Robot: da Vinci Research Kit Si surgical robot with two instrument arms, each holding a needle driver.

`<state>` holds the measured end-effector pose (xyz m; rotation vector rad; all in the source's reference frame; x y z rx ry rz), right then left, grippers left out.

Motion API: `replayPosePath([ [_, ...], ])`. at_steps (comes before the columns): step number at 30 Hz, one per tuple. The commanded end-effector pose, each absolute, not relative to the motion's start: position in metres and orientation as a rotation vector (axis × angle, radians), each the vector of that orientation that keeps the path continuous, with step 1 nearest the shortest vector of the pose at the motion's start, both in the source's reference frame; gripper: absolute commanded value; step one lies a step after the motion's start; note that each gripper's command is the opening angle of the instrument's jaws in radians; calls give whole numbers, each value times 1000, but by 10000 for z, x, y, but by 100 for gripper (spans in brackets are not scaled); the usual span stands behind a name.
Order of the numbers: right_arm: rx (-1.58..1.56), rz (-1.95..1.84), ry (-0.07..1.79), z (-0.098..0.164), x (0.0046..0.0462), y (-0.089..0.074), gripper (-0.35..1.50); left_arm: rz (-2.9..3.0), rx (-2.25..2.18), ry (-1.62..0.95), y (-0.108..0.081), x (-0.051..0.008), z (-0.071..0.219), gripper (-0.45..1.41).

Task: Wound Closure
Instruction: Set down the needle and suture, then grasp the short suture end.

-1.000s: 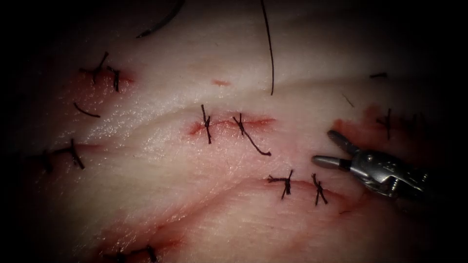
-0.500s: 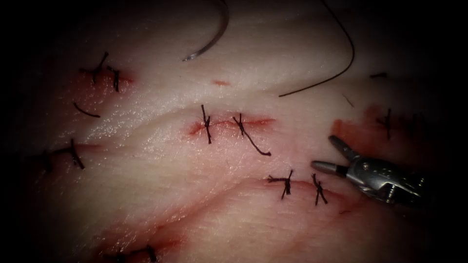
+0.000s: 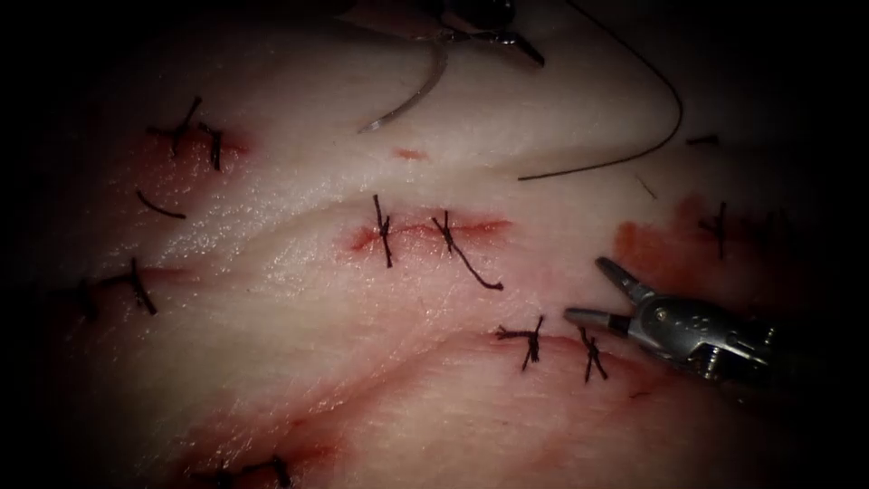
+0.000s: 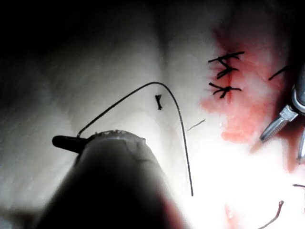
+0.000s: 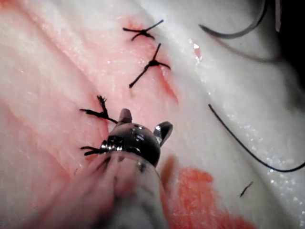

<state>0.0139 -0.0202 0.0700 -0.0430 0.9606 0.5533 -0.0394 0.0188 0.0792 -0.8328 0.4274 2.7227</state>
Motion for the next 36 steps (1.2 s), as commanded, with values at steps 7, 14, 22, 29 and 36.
replayPosePath([
  [7,-36,548,972,699,154,-202,121,2790,-816,430,147,-358,785,140],
  [14,-24,540,975,700,159,-205,121,2848,-736,391,111,-299,788,140],
  [22,-5,527,998,693,161,-210,109,2767,-731,310,85,-246,766,140],
  [29,2,511,1000,681,164,-209,113,2680,-881,126,37,-259,744,66],
  [36,-5,496,994,677,166,-205,114,2584,-1003,-19,-6,-289,716,64],
])
